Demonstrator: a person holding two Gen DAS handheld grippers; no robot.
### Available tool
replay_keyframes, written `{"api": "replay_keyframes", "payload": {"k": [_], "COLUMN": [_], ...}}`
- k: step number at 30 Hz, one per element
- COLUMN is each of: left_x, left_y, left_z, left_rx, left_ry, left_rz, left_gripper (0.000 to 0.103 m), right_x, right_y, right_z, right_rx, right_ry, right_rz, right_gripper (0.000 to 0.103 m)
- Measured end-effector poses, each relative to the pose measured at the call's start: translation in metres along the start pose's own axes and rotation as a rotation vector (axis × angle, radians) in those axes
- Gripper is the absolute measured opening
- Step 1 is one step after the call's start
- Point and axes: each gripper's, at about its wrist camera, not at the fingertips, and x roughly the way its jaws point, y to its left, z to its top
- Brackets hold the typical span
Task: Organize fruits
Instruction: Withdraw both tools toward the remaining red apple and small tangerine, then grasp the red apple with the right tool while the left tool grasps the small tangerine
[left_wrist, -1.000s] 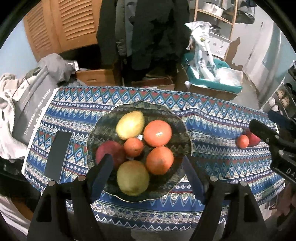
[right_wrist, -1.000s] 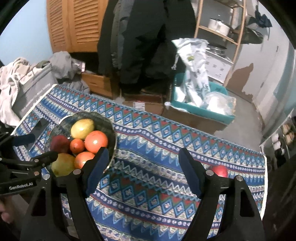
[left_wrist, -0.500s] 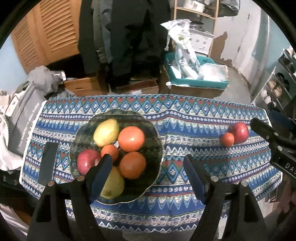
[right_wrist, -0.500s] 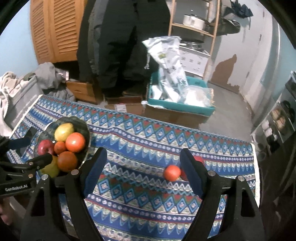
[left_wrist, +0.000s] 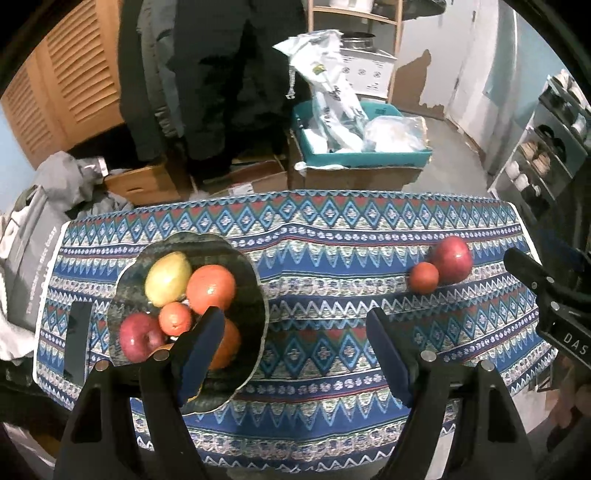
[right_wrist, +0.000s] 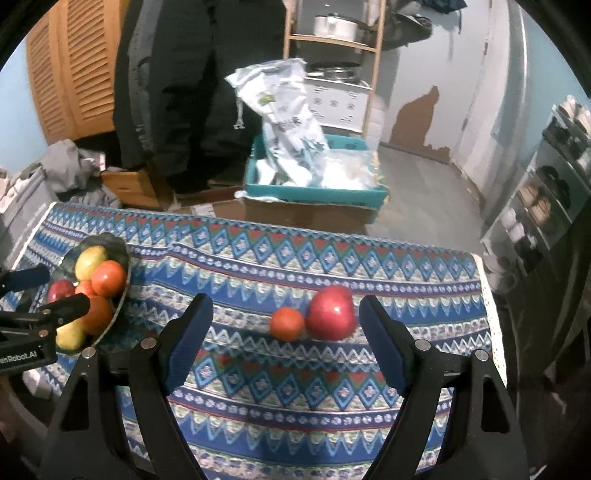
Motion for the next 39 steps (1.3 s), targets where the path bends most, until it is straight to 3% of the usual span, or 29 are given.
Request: {"api": "replay_keyframes", "payload": {"k": [18, 27, 39], "left_x": [0.028, 0.054, 0.096], "left_y": [-0.048, -0.055, -0.061], "left_z": [0.017, 0.029, 0.045], "left_rx": [0.079, 0.083, 0.107], "left_ry": [0.015, 0.024, 0.022], "left_rz": [0.006, 0.008, 0.069], "left_gripper": [0.08, 0.08, 0.08], "right_x": [0.023, 0.06, 0.133], "right_y": [-0.075, -0.073, -0.06], "right_z": [-0.031, -0.037, -0.035], "right_rx": [0.126, 0.117, 0.107], "right_ry": [0.097, 0.177, 0.281], "right_rz": [-0.035, 0.001, 0.055], "right_gripper": [0.082, 0.082, 0.082]}}
